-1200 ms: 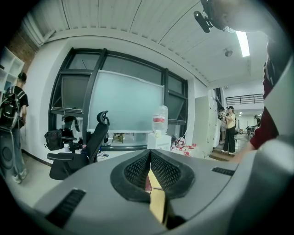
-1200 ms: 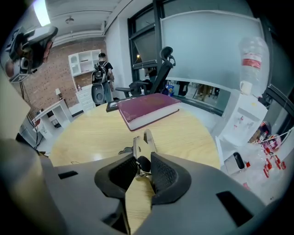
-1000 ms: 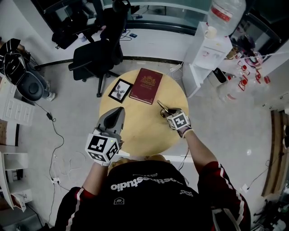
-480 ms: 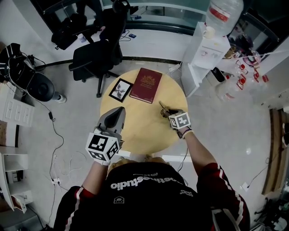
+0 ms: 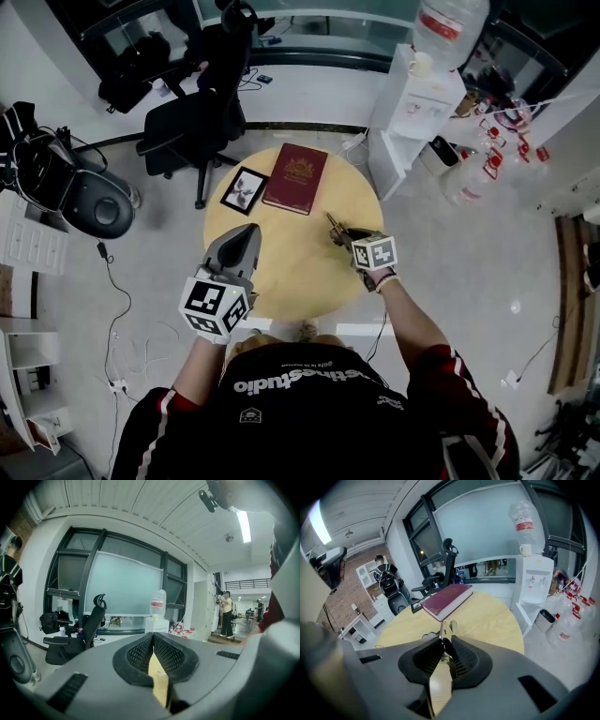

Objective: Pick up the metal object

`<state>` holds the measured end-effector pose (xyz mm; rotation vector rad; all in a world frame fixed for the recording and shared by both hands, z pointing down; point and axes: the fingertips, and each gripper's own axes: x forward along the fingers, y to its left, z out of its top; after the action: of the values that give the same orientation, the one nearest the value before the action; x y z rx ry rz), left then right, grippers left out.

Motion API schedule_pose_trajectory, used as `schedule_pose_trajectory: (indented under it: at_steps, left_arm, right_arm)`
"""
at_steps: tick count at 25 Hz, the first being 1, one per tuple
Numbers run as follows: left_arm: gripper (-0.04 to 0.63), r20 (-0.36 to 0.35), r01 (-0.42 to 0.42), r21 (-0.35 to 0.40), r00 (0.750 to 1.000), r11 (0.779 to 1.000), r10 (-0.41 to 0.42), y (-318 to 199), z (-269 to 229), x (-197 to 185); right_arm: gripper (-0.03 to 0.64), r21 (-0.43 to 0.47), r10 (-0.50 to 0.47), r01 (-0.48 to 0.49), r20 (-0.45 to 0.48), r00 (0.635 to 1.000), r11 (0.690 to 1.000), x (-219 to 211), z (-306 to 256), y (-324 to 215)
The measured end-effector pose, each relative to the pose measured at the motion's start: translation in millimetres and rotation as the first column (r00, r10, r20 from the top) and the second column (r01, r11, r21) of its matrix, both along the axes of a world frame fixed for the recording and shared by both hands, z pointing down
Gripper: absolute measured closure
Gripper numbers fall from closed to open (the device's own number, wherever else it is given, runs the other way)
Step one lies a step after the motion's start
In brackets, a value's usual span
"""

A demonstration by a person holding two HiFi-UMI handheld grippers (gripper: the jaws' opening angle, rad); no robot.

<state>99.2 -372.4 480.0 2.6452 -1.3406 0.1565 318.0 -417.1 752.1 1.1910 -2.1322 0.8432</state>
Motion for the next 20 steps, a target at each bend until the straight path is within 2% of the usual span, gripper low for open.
schedule_pose_trajectory:
  at_steps: [4,5,12,20]
  left_arm:
    - [0.577,-0.010,-0.012,0.005,1.000,1.000,0.012,1.9,-3.2,-0.4]
    - [0.577,-0.013,-0.015,0.006,1.000,1.000,0.015,2.1,-4.1,-1.1]
    - [0.577,-0.037,-0.038,0.026,0.999,0.999,0.039,2.0,-14.3,-8.3]
    - [0.577,-0.057,-0.058,0.043,0.997,0.997,0.061,-3.5,-25.7,-22.9]
  right_arm:
    - [0.548,0.032,0.024,-0.026,0.042,0.999,0.999,-1.9,-15.3,4.1]
    - [0.585,0.042,0.033,-0.036,0.060,0.998,0.999,-2.6,-19.6,4.4]
    - [0.588,0.087,0.038,-0.045,0.081,0.996,0.995,-18.2,-46.9,13.2]
    - [0.588,0.180,0.040,-0.058,0.105,0.994,0.982,-41.2,-100.3,12.5]
